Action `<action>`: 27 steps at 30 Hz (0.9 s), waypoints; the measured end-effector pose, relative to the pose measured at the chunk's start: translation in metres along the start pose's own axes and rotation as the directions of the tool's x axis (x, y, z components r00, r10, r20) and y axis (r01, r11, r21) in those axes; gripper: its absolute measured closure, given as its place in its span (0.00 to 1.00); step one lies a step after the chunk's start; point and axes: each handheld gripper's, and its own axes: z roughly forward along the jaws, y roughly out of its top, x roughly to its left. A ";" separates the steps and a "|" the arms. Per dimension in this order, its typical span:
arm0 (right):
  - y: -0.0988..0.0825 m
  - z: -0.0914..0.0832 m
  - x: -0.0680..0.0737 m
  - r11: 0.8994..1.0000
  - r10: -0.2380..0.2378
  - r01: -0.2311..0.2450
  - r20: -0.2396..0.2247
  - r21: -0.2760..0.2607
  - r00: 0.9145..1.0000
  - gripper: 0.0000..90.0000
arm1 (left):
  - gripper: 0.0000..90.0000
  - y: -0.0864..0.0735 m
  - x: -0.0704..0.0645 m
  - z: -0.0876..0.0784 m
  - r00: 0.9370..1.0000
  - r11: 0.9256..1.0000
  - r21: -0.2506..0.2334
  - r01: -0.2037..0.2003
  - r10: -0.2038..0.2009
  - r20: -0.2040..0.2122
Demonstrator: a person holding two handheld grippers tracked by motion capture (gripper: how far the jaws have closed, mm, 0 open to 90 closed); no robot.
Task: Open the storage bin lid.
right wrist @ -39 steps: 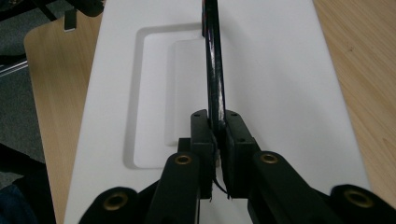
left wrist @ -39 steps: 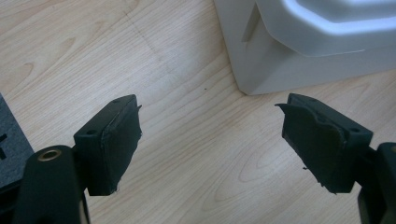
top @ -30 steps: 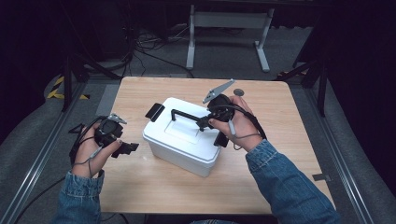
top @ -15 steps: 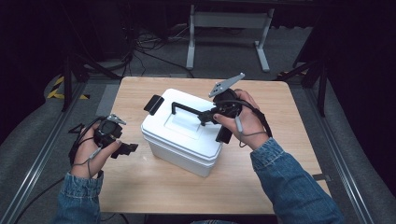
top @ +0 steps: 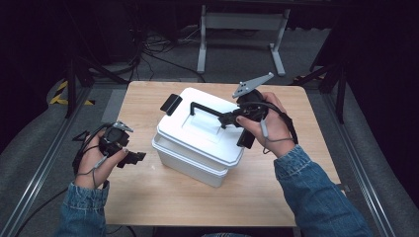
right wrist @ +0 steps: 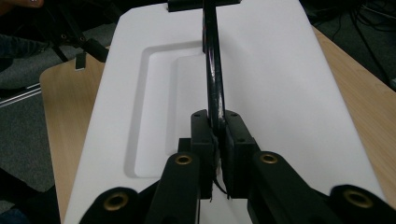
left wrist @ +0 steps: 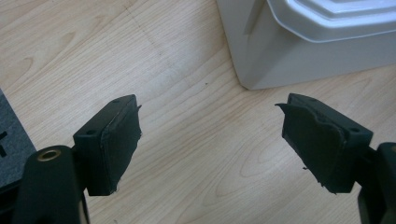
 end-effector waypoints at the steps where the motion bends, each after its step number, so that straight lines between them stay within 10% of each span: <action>1: -0.001 -0.002 -0.002 1.000 0.002 -0.002 0.006 -0.002 1.000 0.95 | 0.22 0.000 0.000 0.000 1.000 1.000 0.001 0.000 0.000 0.001; 27: -0.036 -0.053 -0.045 0.993 0.115 -0.114 0.129 -0.016 0.985 0.95 | 0.22 0.000 -0.001 0.002 1.000 1.000 0.009 0.000 0.000 0.001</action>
